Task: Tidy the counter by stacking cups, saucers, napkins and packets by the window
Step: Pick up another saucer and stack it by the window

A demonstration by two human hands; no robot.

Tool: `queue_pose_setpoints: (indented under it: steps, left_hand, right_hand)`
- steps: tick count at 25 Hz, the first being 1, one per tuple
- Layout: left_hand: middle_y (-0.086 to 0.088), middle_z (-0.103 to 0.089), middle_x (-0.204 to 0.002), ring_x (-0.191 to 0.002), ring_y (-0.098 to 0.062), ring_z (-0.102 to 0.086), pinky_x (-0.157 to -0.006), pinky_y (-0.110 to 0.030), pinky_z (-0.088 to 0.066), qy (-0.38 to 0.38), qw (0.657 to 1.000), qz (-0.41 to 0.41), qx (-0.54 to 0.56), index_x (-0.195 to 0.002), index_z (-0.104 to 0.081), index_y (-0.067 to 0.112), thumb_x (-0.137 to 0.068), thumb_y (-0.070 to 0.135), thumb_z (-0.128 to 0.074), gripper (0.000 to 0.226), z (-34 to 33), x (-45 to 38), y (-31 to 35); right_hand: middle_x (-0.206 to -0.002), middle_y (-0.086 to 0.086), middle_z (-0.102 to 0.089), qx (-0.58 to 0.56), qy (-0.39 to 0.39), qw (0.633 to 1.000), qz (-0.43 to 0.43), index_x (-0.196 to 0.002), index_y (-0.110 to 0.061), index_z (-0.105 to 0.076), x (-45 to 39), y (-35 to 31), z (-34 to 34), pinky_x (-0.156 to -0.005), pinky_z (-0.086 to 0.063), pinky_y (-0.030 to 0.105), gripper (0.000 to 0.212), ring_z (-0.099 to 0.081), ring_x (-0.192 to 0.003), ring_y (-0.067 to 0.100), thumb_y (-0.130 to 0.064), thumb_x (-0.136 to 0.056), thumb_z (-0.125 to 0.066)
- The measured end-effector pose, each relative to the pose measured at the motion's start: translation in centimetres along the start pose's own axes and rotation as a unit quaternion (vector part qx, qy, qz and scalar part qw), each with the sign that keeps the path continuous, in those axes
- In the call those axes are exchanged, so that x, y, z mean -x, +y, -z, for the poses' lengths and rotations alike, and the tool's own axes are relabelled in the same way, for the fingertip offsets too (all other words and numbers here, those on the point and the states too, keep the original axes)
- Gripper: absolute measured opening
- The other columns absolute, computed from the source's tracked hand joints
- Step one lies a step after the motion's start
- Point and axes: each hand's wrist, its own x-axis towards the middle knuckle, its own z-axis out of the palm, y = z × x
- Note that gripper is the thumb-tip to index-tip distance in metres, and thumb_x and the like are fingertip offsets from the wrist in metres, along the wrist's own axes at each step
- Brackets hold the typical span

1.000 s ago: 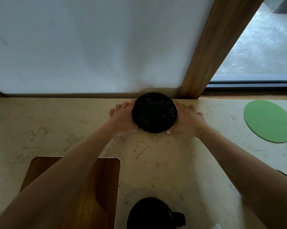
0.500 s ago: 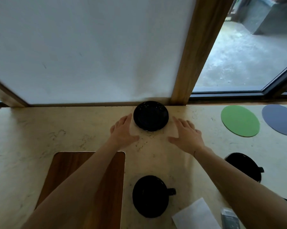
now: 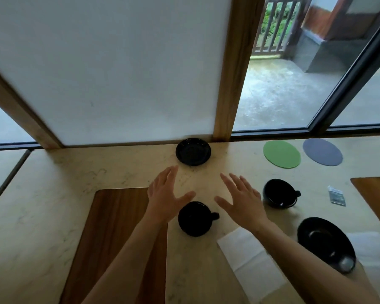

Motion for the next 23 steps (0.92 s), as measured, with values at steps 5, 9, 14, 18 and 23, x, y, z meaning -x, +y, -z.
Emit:
queue_pose_setpoints:
  steps: [5,9,14,18,23]
  left_hand:
    - [0.01,-0.007,-0.16,-0.148,-0.015,-0.004,-0.119,-0.047,-0.006,0.033,0.998,-0.042,-0.027,-0.151,-0.01,0.038,-0.08,0.075,-0.049,0.089,-0.4,5.5,0.2]
    - [0.011,0.007,-0.162,-0.149,-0.014,0.012,-0.119,-0.048,0.003,0.035,0.994,-0.068,-0.075,-0.151,0.002,0.04,-0.078,0.084,-0.035,0.092,-1.4,9.0,0.0]
    - [0.008,0.002,-0.162,-0.149,-0.016,0.009,-0.12,-0.05,0.001,0.042,0.991,-0.079,-0.098,-0.151,-0.006,0.038,-0.075,0.088,-0.032,0.094,-2.8,12.2,1.2]
    - [0.007,0.003,-0.163,-0.149,-0.018,0.009,-0.12,-0.049,0.002,0.043,0.99,-0.066,-0.113,-0.151,-0.006,0.037,-0.071,0.093,-0.025,0.1,-4.8,14.2,3.4]
    - [0.007,0.001,-0.162,-0.148,-0.016,0.013,-0.119,-0.05,0.005,0.032,0.989,-0.056,-0.132,-0.153,-0.009,0.034,-0.07,0.092,-0.029,0.103,-8.1,15.4,8.4]
  right_hand:
    - [-0.164,-0.008,-0.009,0.008,0.009,1.0,-0.014,-0.152,-0.043,-0.005,6.2,-0.4,0.2,-0.119,-0.014,0.046,0.071,-0.001,-0.151,0.018,-0.071,-0.09,-0.026]
    - [-0.163,-0.007,-0.009,0.018,0.038,0.999,-0.004,-0.152,-0.043,-0.006,10.0,-0.4,0.1,-0.12,-0.012,0.046,0.075,0.001,-0.151,0.019,-0.077,-0.086,-0.013]
    - [-0.164,-0.005,-0.008,0.059,0.057,0.997,0.007,-0.152,-0.043,-0.004,13.3,1.3,0.5,-0.12,-0.012,0.048,0.076,0.003,-0.151,0.021,-0.077,-0.085,-0.006]
    - [-0.164,-0.005,-0.005,0.079,0.055,0.995,0.016,-0.151,-0.044,0.0,15.1,4.7,1.1,-0.119,-0.011,0.051,0.072,0.006,-0.151,0.022,-0.076,-0.087,-0.009]
    - [-0.164,-0.005,-0.009,0.072,0.066,0.995,0.019,-0.152,-0.043,-0.009,17.4,11.0,3.0,-0.118,-0.015,0.053,0.076,0.001,-0.151,0.021,-0.078,-0.085,-0.006]
